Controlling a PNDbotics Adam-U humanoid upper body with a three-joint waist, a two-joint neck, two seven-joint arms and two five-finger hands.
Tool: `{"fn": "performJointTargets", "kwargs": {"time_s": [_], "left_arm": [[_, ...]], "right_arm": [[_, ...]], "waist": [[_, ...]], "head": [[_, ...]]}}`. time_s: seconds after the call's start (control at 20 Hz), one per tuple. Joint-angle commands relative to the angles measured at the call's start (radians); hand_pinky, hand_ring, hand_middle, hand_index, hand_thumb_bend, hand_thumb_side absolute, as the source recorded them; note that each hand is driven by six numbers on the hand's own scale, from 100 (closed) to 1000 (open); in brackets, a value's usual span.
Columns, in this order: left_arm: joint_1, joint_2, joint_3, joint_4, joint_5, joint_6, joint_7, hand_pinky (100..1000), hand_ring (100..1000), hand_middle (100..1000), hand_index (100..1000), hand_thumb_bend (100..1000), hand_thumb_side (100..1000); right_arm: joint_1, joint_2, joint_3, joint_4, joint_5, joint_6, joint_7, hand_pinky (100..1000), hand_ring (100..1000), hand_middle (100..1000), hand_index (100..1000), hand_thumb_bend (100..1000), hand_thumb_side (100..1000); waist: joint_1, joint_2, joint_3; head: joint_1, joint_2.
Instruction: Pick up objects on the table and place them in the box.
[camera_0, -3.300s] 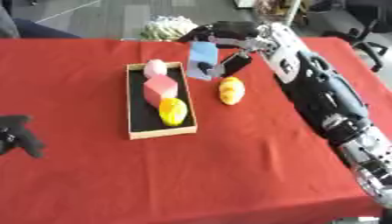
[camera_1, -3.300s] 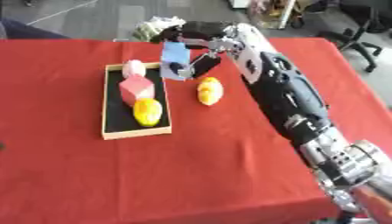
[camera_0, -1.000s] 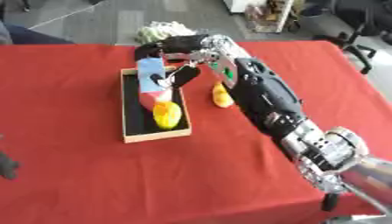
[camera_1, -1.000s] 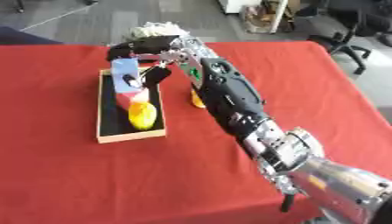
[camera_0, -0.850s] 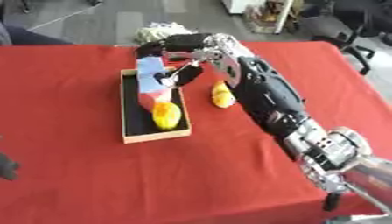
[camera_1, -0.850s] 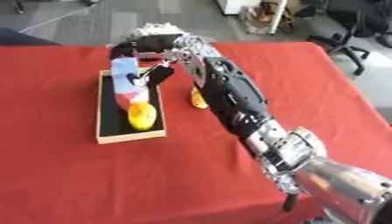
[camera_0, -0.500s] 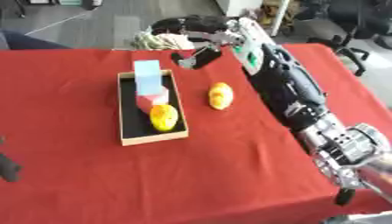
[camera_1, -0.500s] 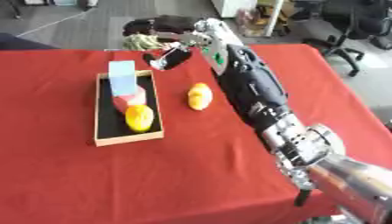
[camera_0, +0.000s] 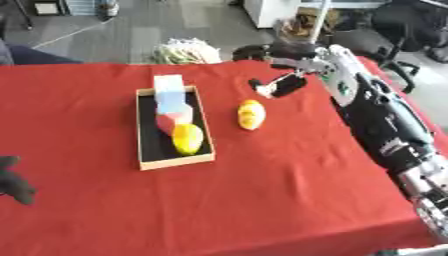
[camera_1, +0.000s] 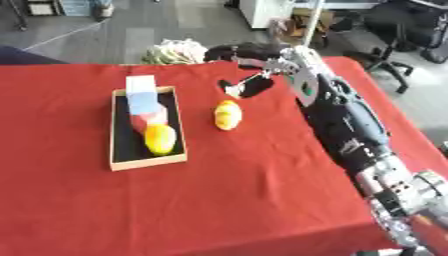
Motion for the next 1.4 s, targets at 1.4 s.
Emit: {"fn": "performJointTargets", "kwargs": {"time_s": [1.4], "left_arm": [[-0.018, 0.005, 0.011, -0.015, -0.003, -0.009, 0.007, 677, 532, 556, 842, 100, 820]], "right_arm": [[-0.069, 0.098, -0.066, 0.233, 0.354, -0.010, -0.119, 887, 945, 985, 1000, 100, 452]], "waist": [[0.022, 0.003, -0.004]], "head": [[-0.008, -0.004]]}}
